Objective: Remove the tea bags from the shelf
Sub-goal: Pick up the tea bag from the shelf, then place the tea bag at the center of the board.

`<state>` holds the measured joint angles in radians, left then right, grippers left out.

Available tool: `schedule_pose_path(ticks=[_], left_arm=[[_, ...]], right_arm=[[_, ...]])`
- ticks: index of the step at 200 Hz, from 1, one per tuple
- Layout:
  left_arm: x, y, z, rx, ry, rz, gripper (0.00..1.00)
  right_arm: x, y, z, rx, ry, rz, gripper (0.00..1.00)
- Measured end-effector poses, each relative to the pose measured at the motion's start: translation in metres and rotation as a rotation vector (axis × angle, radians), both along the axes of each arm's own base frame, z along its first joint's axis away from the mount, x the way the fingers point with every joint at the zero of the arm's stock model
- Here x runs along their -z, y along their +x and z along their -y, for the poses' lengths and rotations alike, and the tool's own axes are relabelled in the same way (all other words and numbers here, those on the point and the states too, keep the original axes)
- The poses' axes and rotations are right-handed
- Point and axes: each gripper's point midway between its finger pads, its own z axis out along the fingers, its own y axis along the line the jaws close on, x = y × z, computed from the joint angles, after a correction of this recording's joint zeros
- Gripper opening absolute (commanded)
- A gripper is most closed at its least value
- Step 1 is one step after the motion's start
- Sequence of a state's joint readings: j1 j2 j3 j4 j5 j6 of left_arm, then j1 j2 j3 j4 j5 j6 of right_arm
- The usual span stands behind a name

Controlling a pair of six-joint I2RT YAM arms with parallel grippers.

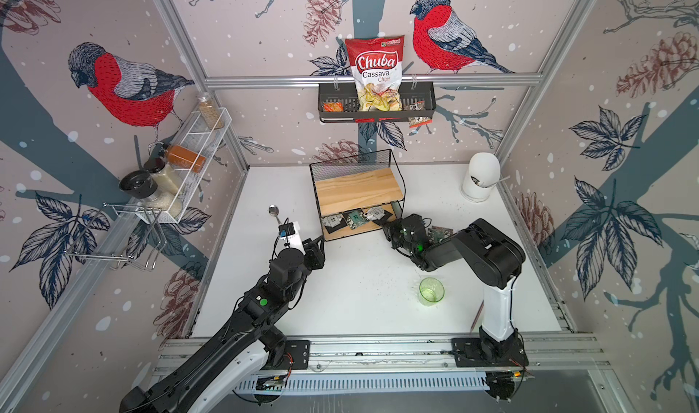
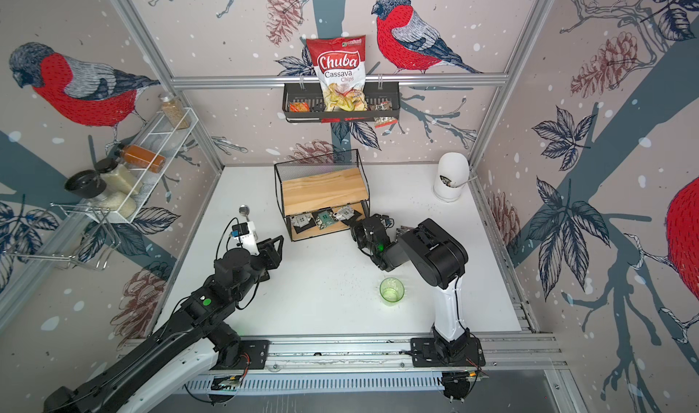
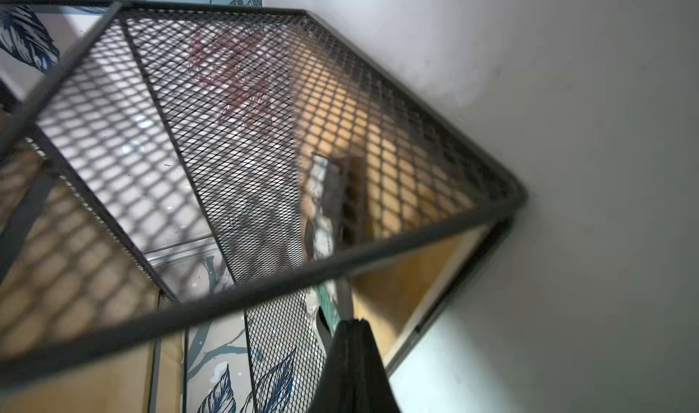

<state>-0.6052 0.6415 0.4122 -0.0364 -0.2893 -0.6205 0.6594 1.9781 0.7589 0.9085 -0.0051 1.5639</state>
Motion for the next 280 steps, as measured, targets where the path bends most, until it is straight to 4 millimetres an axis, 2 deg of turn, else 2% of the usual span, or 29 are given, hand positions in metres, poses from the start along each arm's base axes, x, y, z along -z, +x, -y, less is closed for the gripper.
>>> schedule_pose_path(ticks=[26, 65, 94, 120, 143, 171, 195, 200, 217, 232, 245, 264, 280], left_arm=[[0.001, 0.000, 0.000, 0.001, 0.002, -0.003, 0.47], [0.004, 0.000, 0.001, 0.004, 0.005, -0.013, 0.46], [0.010, -0.004, 0.003, 0.018, -0.013, -0.034, 0.46], [0.020, -0.007, 0.004, 0.018, -0.045, -0.064, 0.46], [0.032, -0.010, 0.004, 0.018, -0.059, -0.094, 0.45], [0.040, -0.013, 0.007, 0.024, -0.092, -0.124, 0.45], [0.039, -0.013, 0.007, 0.021, -0.103, -0.123, 0.45], [0.039, -0.012, 0.007, 0.020, -0.104, -0.123, 0.45], [0.040, -0.012, 0.007, 0.015, -0.114, -0.130, 0.45], [0.043, -0.013, 0.007, 0.010, -0.118, -0.139, 0.45], [0.047, -0.014, 0.006, 0.008, -0.118, -0.148, 0.45], [0.052, -0.014, 0.006, -0.002, -0.128, -0.166, 0.45], [0.056, -0.014, 0.006, -0.010, -0.133, -0.181, 0.46]], right_arm=[[-0.023, -0.008, 0.004, -0.004, -0.005, 0.026, 0.00], [-0.052, -0.041, 0.018, -0.019, -0.045, 0.024, 0.00], [-0.067, -0.064, 0.052, 0.013, -0.085, 0.039, 0.00], [-0.075, -0.071, 0.089, 0.066, -0.127, 0.041, 0.00], [-0.072, -0.074, 0.126, 0.124, -0.179, 0.033, 0.00], [-0.047, -0.069, 0.183, 0.225, -0.274, -0.031, 0.00], [-0.028, -0.066, 0.206, 0.234, -0.328, -0.074, 0.00], [-0.023, -0.066, 0.209, 0.231, -0.334, -0.088, 0.02], [-0.011, -0.068, 0.216, 0.223, -0.357, -0.120, 0.19], [-0.010, -0.068, 0.216, 0.210, -0.363, -0.119, 0.37], [-0.012, -0.067, 0.214, 0.191, -0.377, -0.112, 0.45], [-0.026, -0.061, 0.207, 0.171, -0.413, -0.085, 0.51], [-0.055, -0.053, 0.186, 0.121, -0.458, -0.008, 0.53]])
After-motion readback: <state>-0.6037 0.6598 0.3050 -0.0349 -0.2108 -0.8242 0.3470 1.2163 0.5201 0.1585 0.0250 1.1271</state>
